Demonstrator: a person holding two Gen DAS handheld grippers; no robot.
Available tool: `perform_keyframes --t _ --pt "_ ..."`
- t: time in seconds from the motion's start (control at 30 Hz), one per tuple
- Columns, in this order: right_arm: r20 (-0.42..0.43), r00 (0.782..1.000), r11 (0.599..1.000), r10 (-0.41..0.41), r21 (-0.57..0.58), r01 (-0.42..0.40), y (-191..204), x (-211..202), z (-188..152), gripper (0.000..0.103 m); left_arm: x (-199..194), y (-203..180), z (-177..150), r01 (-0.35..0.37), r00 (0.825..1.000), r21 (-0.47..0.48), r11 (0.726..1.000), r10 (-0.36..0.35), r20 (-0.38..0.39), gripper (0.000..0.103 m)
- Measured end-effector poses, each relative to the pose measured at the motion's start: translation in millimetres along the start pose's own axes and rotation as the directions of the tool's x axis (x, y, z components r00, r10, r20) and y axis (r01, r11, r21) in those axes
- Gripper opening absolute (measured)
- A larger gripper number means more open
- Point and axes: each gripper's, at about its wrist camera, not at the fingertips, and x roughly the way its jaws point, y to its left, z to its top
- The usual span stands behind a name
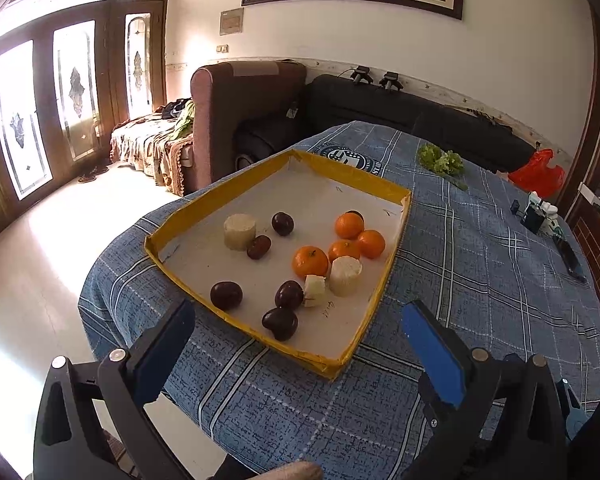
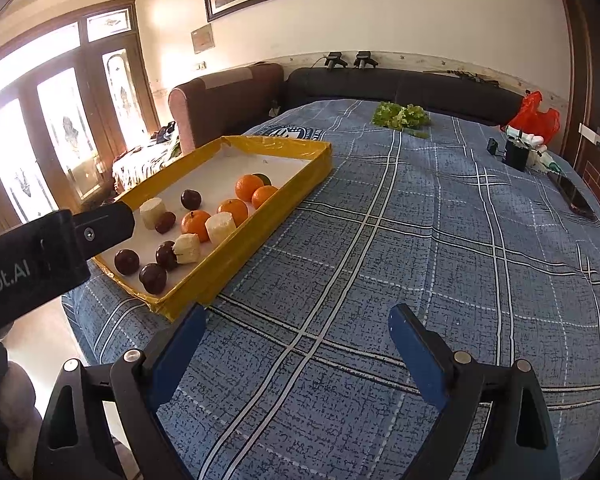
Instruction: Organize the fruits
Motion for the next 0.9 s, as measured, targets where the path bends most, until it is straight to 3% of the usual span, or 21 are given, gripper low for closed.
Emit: perform_keyframes --t 0.9 --pt "-0.009 1.000 1.000 0.001 0.008 -0.001 2.6 6.2 -4.0 0.097 9.0 7.2 -0.4 0.033 0.999 -0.029 0.999 -0.034 -0.028 0.103"
